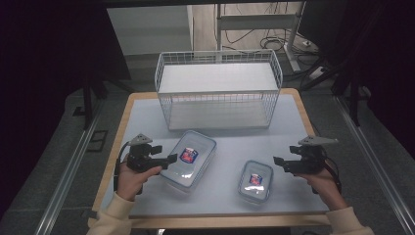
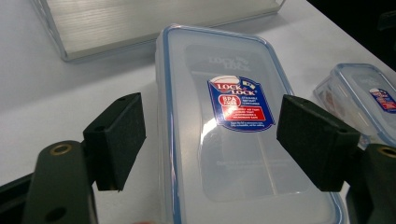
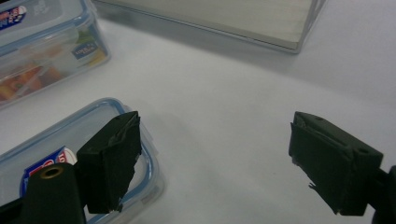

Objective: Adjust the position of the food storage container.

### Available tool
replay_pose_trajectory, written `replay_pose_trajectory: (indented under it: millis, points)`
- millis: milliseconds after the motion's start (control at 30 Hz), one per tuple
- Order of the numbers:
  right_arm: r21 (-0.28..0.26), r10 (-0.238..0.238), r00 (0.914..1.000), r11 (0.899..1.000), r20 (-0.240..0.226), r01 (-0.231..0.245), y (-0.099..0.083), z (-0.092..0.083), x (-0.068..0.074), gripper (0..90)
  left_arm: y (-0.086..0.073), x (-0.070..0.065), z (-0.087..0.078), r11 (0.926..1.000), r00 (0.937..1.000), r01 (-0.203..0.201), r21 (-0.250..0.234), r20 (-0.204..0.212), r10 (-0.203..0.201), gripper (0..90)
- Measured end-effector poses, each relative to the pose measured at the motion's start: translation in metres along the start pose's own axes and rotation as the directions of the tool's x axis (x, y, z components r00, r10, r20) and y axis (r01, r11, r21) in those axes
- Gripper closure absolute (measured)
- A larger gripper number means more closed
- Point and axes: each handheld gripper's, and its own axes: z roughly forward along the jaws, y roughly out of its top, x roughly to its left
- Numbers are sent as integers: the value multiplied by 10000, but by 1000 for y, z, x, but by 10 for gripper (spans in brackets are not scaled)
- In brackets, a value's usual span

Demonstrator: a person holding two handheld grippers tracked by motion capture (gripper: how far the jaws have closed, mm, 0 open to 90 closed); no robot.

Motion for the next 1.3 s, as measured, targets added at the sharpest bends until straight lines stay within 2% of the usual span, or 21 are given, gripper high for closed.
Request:
replay_pose_trajectory:
  millis: [167, 400, 667, 800, 933, 1033, 1133, 1167, 1300]
  points:
    - [-22, 60, 9998, 10000, -210, -61, 1, 1, 0, 173, -1, -1, 0, 10000, 10000, -2, 52, 47, 2, 254]
    - [52, 15, 9997, 10000, -236, -14, 2, 2, 2, 179, -1, -7, -3, 10000, 10000, -10, 54, 75, 10, 292]
    - [99, 26, 9996, 9999, -265, -23, 1, 2, 3, 181, 3, -21, 1, 9990, 9976, -388, 211, 580, 375, 366]
    - [281, 55, 9998, 9996, -209, -49, -1, 3, 3, 181, 3, -32, 7, 9976, 9944, -568, 387, 918, 531, 475]
    - [428, 62, 9999, 9991, -133, -56, -4, 5, 3, 181, 2, -49, 15, 9948, 9854, -824, 599, 1543, 724, 728]
    - [423, 71, 9999, 9991, -119, -65, -4, 5, 3, 181, 0, -63, 20, 9891, 9779, -1193, 861, 1824, 1021, 834]
    - [428, 77, 9999, 9991, -117, -72, -5, 5, 4, 181, -2, -69, 22, 9859, 9748, -1356, 978, 1913, 1151, 891]
    - [444, 92, 9999, 9990, -129, -86, -5, 5, 4, 181, -4, -76, 24, 9834, 9723, -1461, 1077, 1989, 1227, 899]
    - [508, 133, 9999, 9986, 21, -134, -6, 6, 4, 179, -11, -90, 29, 9781, 9725, -1651, 1269, 1862, 1399, 893]
